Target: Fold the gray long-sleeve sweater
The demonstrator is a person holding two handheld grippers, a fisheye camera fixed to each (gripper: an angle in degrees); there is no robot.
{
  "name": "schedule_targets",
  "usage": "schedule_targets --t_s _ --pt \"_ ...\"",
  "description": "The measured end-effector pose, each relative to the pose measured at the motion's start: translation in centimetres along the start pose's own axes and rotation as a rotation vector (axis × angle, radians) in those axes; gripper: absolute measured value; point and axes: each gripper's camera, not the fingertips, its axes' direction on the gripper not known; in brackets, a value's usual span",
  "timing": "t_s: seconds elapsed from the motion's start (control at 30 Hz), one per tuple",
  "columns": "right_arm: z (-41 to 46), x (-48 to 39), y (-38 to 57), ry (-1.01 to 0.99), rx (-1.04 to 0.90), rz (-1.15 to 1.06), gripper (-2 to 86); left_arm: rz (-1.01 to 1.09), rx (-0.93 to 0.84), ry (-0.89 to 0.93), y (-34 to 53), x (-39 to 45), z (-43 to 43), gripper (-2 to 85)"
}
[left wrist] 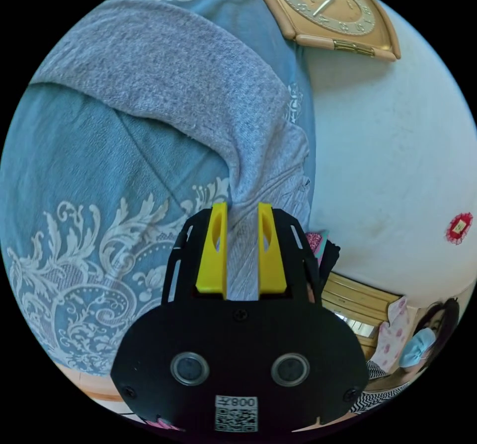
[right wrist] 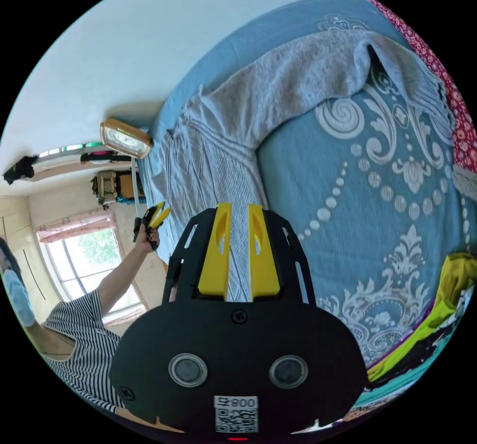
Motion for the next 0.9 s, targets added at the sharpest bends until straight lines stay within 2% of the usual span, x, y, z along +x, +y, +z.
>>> schedule_targets --t_s 0.33,0.53,0.83,0.9 --pt "-1.7 2.1 -11.8 -0.030 0.064 0.067 7.6 0.065 0.003 0.045 -2.6 5.1 -2.3 3.9" --pt "-4.2 2.7 -19.7 0.034 0.050 0.071 3.0 0.116 0.030 0.047 -3.1 9.0 -4.7 3.2" --pt "-10.5 5.3 -31.8 -0.016 0.093 0.097 0.8 0.007 0.122 -0.022 -3.8 12.9 -5.3 2.5" --pt "-13.8 5.2 -35.0 0.070 0.117 0.076 0.9 0.031 0.121 0.015 -3.7 14.2 -5.6 3.1"
